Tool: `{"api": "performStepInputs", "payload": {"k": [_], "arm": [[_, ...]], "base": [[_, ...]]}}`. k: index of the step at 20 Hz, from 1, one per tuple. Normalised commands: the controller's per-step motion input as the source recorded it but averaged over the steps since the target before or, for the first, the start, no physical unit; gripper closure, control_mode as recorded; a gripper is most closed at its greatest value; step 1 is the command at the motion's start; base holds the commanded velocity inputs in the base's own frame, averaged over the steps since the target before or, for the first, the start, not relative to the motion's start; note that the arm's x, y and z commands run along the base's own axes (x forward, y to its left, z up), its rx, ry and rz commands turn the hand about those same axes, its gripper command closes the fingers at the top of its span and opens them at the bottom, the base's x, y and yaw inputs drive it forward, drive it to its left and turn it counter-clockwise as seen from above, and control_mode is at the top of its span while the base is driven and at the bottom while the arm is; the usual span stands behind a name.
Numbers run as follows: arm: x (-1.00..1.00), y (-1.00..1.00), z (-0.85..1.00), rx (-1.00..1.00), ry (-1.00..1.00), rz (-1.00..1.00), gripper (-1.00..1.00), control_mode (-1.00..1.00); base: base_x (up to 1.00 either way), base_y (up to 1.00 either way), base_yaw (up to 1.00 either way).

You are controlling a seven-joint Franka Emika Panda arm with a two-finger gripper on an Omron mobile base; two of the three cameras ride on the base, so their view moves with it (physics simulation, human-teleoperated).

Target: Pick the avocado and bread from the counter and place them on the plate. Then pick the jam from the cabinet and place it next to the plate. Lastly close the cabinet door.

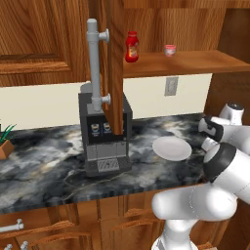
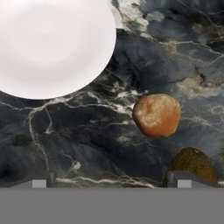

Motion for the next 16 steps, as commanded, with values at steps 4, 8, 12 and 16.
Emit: {"api": "performStepInputs", "payload": {"k": [4,8,12,16], "arm": [[0.18,-0.08,-0.11,0.00,0.00,0.00,-1.00,-1.00],[0.21,-0.08,-0.12,0.00,0.00,0.00,-1.00,-1.00],[0.21,-0.09,-0.11,0.00,0.00,0.00,-1.00,-1.00],[0.23,-0.08,-0.10,0.00,0.00,0.00,-1.00,-1.00]], "base": [[0.00,0.00,0.00],[0.00,0.00,0.00],[0.00,0.00,0.00],[0.00,0.00,0.00]]}}
